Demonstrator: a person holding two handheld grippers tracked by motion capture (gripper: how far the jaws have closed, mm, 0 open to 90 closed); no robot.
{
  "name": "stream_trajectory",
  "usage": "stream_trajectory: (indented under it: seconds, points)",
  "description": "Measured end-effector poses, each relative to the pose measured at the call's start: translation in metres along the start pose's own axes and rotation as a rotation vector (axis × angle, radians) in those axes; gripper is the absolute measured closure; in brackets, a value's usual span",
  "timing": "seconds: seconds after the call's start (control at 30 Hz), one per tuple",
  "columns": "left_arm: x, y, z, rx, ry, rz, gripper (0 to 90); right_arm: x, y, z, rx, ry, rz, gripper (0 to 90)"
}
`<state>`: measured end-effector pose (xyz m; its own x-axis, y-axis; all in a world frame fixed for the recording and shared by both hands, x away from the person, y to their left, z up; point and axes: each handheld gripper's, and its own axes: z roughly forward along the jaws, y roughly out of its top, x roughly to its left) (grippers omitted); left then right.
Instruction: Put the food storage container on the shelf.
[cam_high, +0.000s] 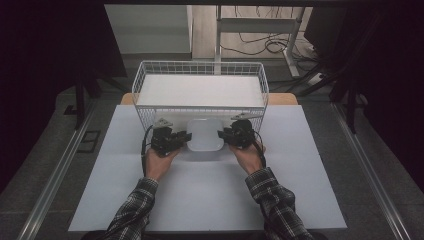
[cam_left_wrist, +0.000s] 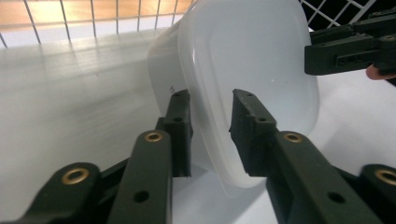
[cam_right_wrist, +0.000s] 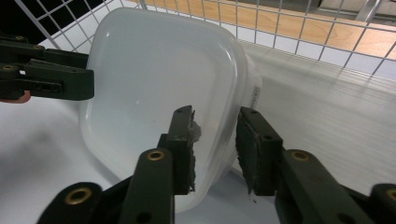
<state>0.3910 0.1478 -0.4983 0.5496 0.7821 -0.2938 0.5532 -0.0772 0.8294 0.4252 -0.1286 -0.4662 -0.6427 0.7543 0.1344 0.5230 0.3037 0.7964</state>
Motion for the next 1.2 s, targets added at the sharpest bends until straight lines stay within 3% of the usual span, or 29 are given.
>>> stream_trajectory:
  seconds: [0.07,0.17,0.4,0.6,0.77,0.8,0.83,0.97,1.07,1.2]
  points:
    - [0.000,0.002,0.003,-0.008,0.029,0.013,67.0,0.000,-0.001,0.002,-0.005,-0.017,-0.009,66.9]
    - [0.001,0.003,0.005,-0.023,0.039,0.010,67.1,0.001,-0.001,0.005,-0.013,-0.030,-0.026,67.5]
    - [0.002,0.010,0.010,-0.034,0.082,0.012,66.6,-0.001,0.004,0.011,-0.035,-0.065,-0.019,68.2]
    - [0.003,0.011,0.005,-0.044,0.095,0.014,59.9,-0.001,0.006,0.010,-0.049,-0.070,-0.017,75.1]
    - [0.000,0.003,-0.006,-0.040,0.089,0.016,48.9,-0.005,0.004,0.002,-0.061,-0.058,0.000,86.7]
    - [-0.002,0.001,-0.010,-0.039,0.080,0.020,43.5,-0.004,0.002,-0.002,-0.062,-0.053,-0.008,88.7]
    - [-0.004,-0.001,-0.014,-0.037,0.074,0.033,43.5,-0.004,0.002,-0.002,-0.062,-0.053,-0.008,88.7]
    - [-0.012,-0.010,-0.028,-0.029,0.043,0.068,26.9,0.001,-0.002,-0.012,-0.062,-0.024,-0.045,88.7]
    - [-0.017,-0.026,-0.041,-0.030,0.019,0.079,19.1,0.007,-0.005,-0.019,-0.055,0.015,-0.079,88.7]
    - [-0.020,-0.040,-0.053,0.006,0.042,0.099,11.5,0.016,-0.009,-0.026,-0.047,0.034,-0.113,88.8]
